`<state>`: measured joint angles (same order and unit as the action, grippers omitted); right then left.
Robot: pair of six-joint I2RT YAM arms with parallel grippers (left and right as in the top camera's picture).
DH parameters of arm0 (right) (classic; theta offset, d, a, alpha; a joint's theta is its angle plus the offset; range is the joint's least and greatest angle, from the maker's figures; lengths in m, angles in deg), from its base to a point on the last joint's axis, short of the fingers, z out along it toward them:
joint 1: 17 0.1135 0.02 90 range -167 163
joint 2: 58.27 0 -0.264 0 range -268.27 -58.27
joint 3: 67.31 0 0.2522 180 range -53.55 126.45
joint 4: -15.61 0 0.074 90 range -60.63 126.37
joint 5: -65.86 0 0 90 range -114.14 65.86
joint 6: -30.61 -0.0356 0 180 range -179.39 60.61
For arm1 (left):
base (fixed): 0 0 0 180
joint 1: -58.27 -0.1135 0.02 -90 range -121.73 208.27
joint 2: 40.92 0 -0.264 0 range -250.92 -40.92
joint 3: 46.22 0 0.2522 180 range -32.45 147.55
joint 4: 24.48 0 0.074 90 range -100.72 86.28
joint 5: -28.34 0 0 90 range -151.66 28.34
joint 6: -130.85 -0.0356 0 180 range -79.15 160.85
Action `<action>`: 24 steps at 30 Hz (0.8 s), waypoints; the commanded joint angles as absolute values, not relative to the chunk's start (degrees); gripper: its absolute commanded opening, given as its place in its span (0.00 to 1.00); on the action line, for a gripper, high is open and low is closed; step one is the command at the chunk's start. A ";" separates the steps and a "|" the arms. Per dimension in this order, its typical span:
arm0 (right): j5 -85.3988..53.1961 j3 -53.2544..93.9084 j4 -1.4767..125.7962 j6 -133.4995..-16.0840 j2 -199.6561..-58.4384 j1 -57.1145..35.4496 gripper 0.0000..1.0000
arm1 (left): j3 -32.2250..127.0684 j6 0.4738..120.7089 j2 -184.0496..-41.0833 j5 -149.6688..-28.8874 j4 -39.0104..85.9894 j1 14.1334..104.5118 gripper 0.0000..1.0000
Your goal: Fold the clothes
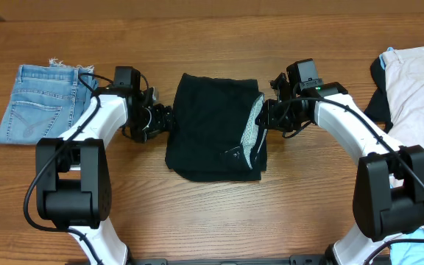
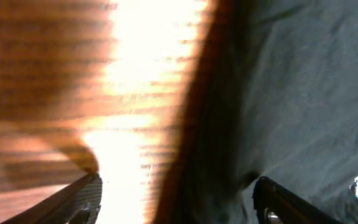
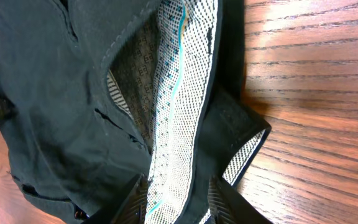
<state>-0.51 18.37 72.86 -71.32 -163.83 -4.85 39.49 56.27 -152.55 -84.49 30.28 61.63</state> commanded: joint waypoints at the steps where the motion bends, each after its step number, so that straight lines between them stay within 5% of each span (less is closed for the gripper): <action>1: 0.17 18.92 72.57 -70.90 -164.05 -4.85 0.36 | 40.03 52.43 -153.21 -83.60 27.17 62.17 0.84; 9: 0.15 18.92 72.62 -70.90 -164.05 -4.85 0.36 | 40.03 45.83 -163.05 -100.16 22.84 64.30 0.74; 17: 0.15 18.92 72.60 -70.90 -164.05 -4.85 0.36 | 40.43 43.69 -163.24 -103.68 22.93 64.69 0.65; 22: 0.15 18.92 72.71 -70.90 -164.05 -4.85 0.37 | 41.52 42.16 -163.11 -106.20 22.25 65.43 0.07; 24: 0.13 18.92 73.27 -70.88 -164.05 -4.85 0.37 | 44.30 42.11 -162.48 -104.49 26.28 65.19 0.04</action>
